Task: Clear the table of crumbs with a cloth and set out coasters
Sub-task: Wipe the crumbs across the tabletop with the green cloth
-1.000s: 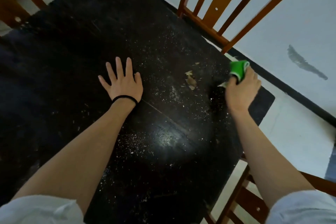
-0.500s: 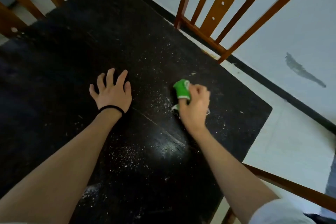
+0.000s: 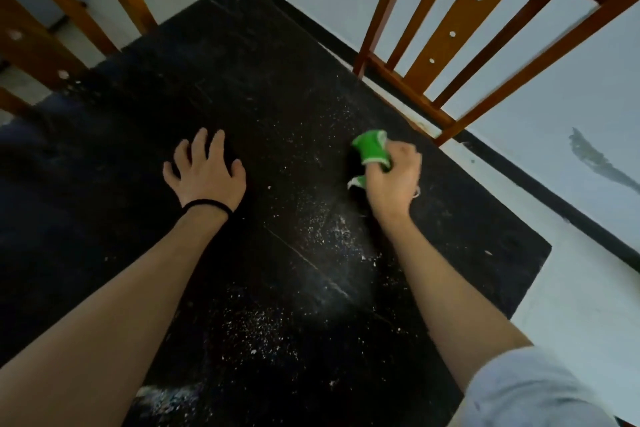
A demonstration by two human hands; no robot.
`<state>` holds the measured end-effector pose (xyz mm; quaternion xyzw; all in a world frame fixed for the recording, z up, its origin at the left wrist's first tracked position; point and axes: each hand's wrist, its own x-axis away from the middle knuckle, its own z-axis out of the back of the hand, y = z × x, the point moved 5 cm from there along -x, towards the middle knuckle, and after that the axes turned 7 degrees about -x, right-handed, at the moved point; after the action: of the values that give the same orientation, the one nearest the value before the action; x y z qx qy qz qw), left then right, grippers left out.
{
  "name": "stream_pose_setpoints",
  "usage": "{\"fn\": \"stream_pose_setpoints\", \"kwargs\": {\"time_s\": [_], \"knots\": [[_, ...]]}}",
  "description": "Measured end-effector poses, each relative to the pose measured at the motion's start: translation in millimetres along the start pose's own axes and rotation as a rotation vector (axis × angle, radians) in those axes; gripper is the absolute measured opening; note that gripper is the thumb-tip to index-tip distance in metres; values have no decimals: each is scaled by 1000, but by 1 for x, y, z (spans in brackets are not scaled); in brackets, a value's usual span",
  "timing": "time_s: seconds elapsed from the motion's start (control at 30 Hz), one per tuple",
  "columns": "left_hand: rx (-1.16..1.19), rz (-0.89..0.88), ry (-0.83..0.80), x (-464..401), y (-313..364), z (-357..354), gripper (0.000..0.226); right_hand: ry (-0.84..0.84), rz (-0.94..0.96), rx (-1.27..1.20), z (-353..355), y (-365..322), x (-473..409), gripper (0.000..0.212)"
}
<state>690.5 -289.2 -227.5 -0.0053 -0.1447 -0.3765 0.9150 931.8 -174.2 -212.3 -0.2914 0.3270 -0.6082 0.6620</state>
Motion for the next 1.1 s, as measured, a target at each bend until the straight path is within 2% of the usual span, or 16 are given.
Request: {"fn": "stream_pose_setpoints", "kwargs": {"time_s": [0.07,0.1,0.2,0.27,0.33,0.4,0.47,0.57,0.6,0.67,0.73,0.8,0.83,0.97,1.03,1.1], "knots": [[-16,25,-70,-12,-10,-3,69,97,-188,194,3,11,-41,42],[-19,30,-110,-17,-14,-6,72,88,-207,282,-5,8,-52,46],[-16,11,-167,-21,-21,-14,75,-102,38,350,-55,-24,-28,47],[1,4,-178,-21,-23,-15,74,-267,255,251,-81,-44,18,43],[-3,0,-192,-20,-25,-15,74,-306,356,157,-82,-49,33,39],[-24,-13,-187,-20,-23,-15,74,-163,310,146,-67,-45,-3,40],[-50,-14,-174,-20,-23,-16,74,-24,167,216,-59,-40,-57,46],[-64,-4,-184,-19,-24,-18,73,-26,-110,286,-70,-37,-113,49],[-65,-3,-189,-19,-24,-18,73,-44,-138,304,-78,-42,-116,48],[-63,-5,-196,-19,-25,-18,73,-130,-40,347,-96,-55,-99,45],[-57,-8,-201,-19,-25,-17,74,-288,173,340,-109,-63,-60,44],[-59,-9,-190,-18,-25,-18,74,-432,352,240,-106,-64,-29,41],[-64,-9,-185,-19,-25,-18,74,-445,383,193,-101,-66,-34,40],[-65,-9,-197,-21,-25,-19,73,-262,193,225,-108,-74,-109,46],[-27,-5,-203,-22,-27,-19,67,-307,185,338,-129,-84,-113,50],[16,-7,-213,-23,-28,-18,60,-413,316,373,-145,-95,-85,51]]}}
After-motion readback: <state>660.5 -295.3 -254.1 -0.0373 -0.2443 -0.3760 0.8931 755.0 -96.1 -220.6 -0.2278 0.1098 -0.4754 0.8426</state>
